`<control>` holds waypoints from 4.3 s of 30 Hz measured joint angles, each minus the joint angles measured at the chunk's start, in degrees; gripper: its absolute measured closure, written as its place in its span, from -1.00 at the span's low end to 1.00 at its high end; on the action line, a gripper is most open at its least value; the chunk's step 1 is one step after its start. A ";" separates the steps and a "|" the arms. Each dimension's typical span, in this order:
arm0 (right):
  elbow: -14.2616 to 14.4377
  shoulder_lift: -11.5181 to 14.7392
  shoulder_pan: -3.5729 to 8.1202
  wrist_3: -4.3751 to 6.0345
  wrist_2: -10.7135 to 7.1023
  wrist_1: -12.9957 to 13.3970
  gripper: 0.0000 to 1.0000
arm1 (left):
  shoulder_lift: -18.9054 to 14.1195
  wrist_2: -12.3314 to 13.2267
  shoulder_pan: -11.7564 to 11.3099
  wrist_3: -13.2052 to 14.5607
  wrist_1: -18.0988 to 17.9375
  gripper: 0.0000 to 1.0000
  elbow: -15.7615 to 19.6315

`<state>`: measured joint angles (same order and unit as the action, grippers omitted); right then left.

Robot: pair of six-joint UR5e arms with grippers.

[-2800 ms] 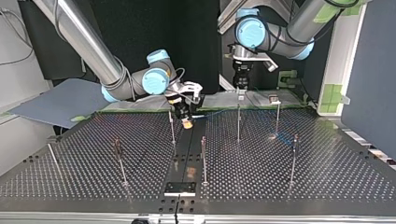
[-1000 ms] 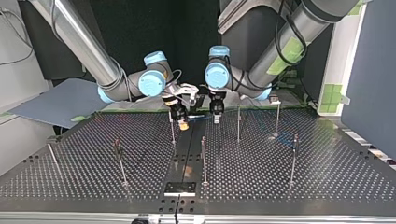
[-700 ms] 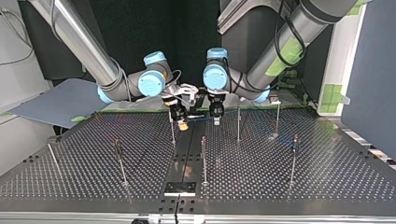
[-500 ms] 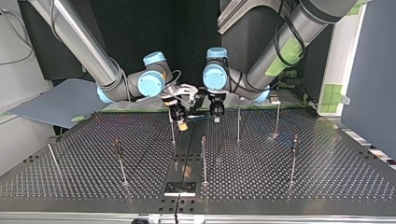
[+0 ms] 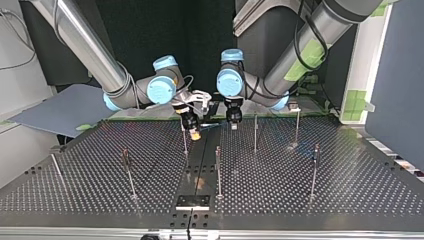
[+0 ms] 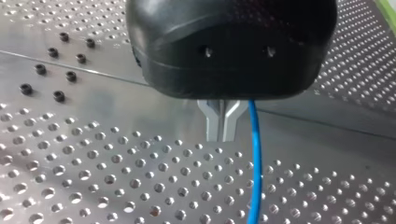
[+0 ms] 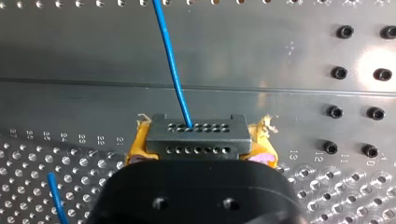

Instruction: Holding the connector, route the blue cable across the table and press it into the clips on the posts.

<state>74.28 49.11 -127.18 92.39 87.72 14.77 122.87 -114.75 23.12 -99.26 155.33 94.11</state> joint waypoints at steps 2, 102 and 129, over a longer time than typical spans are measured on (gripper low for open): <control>0.01 0.00 0.06 0.00 0.06 0.01 1.00 | -0.20 -0.01 0.04 -0.08 0.06 0.36 0.01; 4.58 29.91 1.50 2.99 -1.38 -5.62 1.00 | -26.89 3.64 -0.02 1.01 3.51 1.00 1.46; 7.15 25.39 3.29 2.43 -3.19 -4.36 1.00 | -22.02 5.38 -2.16 0.95 0.37 1.00 0.68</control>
<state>81.43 74.50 -123.89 94.83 84.53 10.42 100.85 -109.37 20.97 -98.31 155.69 94.79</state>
